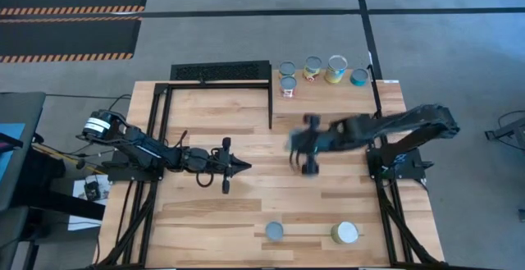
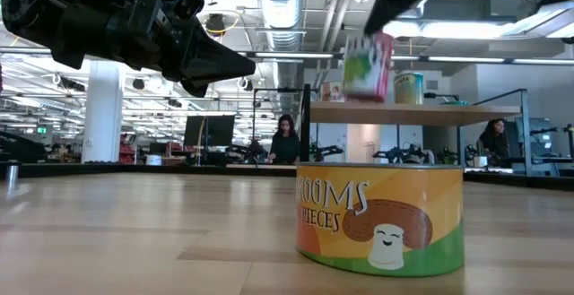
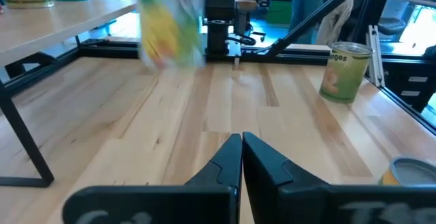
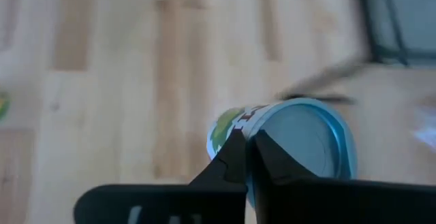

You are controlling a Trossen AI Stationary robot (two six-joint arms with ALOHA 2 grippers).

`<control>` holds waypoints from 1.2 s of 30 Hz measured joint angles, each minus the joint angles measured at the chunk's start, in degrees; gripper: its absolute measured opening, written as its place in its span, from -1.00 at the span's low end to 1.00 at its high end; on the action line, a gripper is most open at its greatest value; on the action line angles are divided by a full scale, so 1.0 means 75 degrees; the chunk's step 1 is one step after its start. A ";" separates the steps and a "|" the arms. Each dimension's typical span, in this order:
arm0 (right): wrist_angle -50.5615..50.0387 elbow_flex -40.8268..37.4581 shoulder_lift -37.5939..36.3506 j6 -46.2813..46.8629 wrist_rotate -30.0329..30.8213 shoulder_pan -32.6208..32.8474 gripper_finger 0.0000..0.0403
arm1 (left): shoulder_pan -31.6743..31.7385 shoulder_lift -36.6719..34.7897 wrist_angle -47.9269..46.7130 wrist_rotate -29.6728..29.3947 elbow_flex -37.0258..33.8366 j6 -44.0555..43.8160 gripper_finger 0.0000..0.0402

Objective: Pick and place cans onto a shelf
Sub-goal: Put the canned mixed fruits on the shelf

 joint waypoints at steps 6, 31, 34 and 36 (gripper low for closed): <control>-0.1109 0.0800 -0.0490 -0.0204 0.0403 -0.1619 -0.93 | -0.0003 0.0000 0.0035 0.0001 0.0000 -0.0057 -0.99; -0.0742 0.0863 -0.0328 -0.2305 -0.1804 -0.5487 -0.90 | -0.0003 0.0003 0.0207 -0.0014 0.0006 -0.0090 -0.99; -0.0533 0.0863 -0.0328 -0.2362 -0.1842 -0.5496 -0.91 | -0.0003 0.0003 0.0207 -0.0014 0.0006 -0.0090 -0.99; -0.0481 0.0863 -0.0328 -0.2375 -0.1849 -0.5497 -0.91 | -0.0003 0.0003 0.0210 -0.0017 0.0006 -0.0090 -0.99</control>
